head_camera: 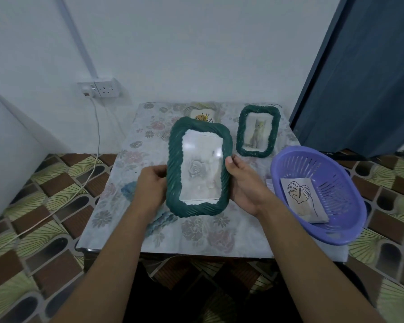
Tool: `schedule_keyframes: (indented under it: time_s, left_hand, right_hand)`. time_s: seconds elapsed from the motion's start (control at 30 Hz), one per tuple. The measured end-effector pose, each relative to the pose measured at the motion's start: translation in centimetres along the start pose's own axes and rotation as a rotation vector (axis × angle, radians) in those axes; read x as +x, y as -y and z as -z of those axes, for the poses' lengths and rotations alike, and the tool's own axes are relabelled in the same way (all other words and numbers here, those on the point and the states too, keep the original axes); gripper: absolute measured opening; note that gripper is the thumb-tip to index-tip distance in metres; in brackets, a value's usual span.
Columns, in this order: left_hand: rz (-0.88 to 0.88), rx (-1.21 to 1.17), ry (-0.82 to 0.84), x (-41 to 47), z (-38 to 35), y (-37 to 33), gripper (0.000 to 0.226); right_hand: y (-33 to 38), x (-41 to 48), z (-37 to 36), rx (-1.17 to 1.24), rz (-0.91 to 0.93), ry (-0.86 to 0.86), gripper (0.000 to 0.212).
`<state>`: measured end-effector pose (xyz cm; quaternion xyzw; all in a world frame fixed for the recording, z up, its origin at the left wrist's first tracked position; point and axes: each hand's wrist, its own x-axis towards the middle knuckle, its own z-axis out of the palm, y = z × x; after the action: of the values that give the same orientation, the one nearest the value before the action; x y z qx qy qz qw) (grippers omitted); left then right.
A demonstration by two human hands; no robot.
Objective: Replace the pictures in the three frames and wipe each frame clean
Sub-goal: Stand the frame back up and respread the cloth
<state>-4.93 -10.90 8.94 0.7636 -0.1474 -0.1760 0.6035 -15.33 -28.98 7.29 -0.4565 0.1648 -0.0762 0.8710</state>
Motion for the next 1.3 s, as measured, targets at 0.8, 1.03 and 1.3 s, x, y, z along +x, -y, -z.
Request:
schedule_keyframes:
  time_s: [0.8, 1.03, 1.3]
  left_hand:
    - [0.333, -0.463, -0.034, 10.6, 4.5, 3.9, 0.045]
    - [0.308, -0.477, -0.091, 16.9, 7.3, 5.7, 0.047]
    - [0.34, -0.429, -0.209, 23.6, 8.9, 7.7, 0.047]
  right_hand:
    - [-4.5, 9.5, -4.0, -0.431, 0.13, -0.074, 0.032]
    - [-5.1, 16.0, -6.7, -0.476, 0.09, -0.024, 0.056]
    - [-6.6, 22.9, -8.7, -0.438, 0.061, -0.111, 0.048]
